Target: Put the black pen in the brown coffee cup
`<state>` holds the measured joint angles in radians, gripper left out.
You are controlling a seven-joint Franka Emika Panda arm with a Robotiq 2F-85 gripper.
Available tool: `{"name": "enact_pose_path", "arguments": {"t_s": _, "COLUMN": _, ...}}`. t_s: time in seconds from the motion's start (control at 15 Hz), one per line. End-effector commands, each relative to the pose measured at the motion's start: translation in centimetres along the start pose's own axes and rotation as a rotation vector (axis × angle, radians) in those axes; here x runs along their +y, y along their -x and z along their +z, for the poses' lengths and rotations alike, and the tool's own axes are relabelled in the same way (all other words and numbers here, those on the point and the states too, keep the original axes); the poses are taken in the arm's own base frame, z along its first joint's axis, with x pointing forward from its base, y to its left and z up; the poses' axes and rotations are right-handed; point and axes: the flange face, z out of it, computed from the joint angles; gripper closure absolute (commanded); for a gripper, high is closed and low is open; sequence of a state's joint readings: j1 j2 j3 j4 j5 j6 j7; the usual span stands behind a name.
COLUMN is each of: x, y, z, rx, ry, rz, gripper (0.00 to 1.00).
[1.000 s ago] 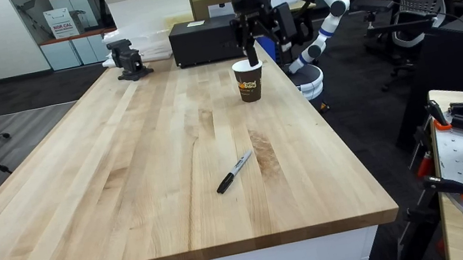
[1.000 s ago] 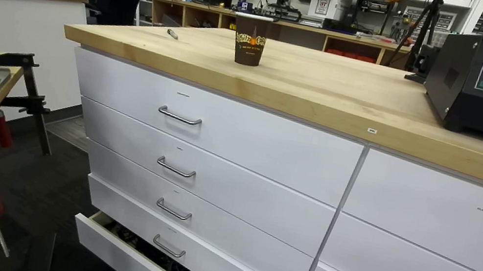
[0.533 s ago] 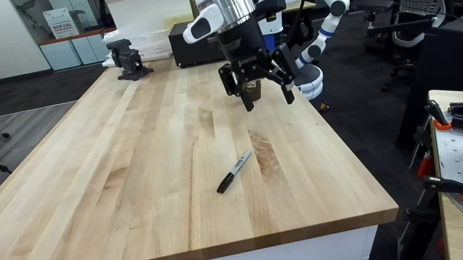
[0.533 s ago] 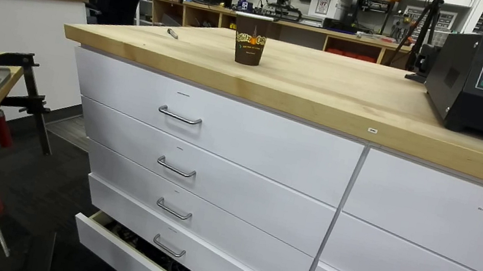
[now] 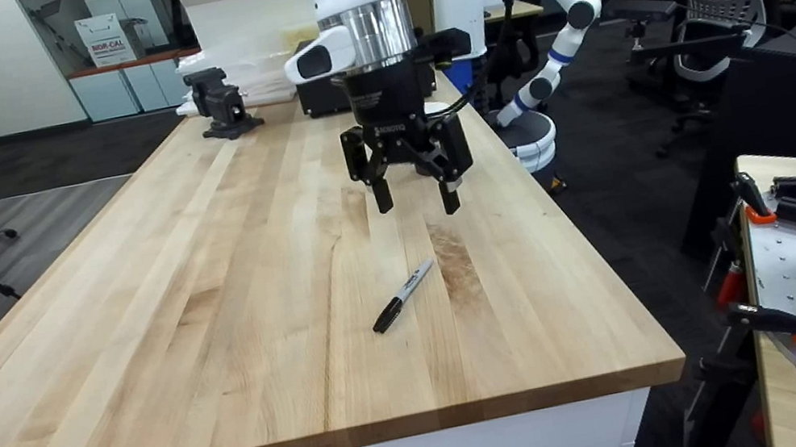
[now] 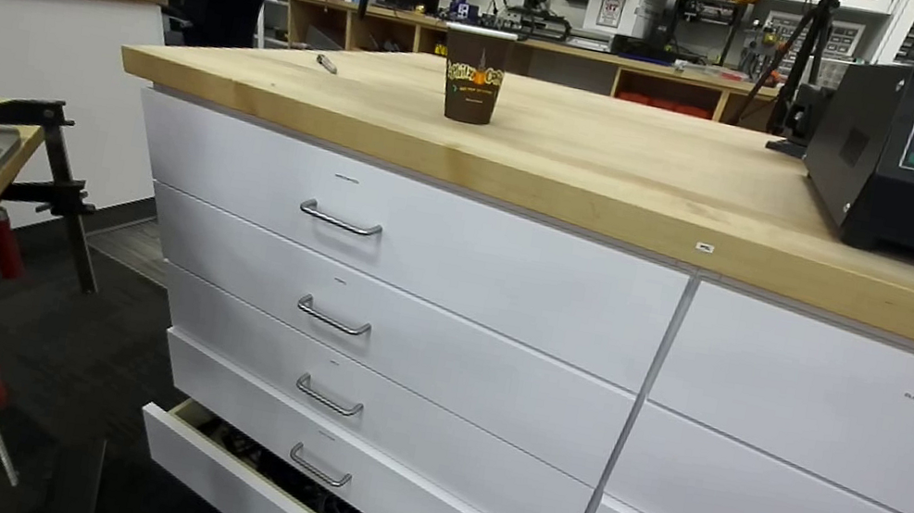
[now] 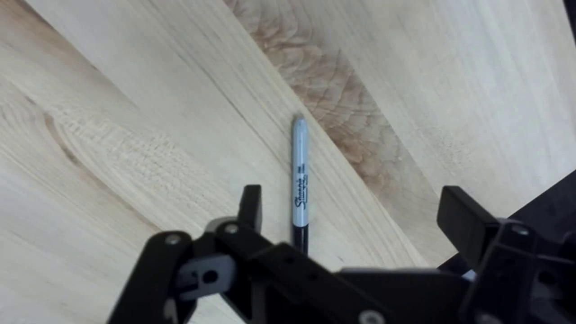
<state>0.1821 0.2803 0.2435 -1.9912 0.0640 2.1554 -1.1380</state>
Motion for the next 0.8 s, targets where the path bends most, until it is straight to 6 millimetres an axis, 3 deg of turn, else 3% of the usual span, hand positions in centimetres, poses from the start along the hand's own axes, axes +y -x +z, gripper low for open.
{"name": "enact_pose_path", "arguments": {"t_s": 0.0, "x": 0.2, "y": -0.1, "z": 1.1, "rx": 0.036, "ry": 0.022, "rz": 0.100, "gripper": 0.00}}
{"name": "enact_pose_path", "arguments": {"t_s": 0.4, "x": -0.6, "y": -0.4, "z": 5.2, "rx": 0.007, "ry": -0.054, "rz": 0.209, "gripper": 0.00}}
{"name": "enact_pose_path", "arguments": {"t_s": 0.73, "x": -1.4, "y": -2.0, "z": 6.9, "rx": 0.034, "ry": -0.019, "rz": 0.225, "gripper": 0.00}}
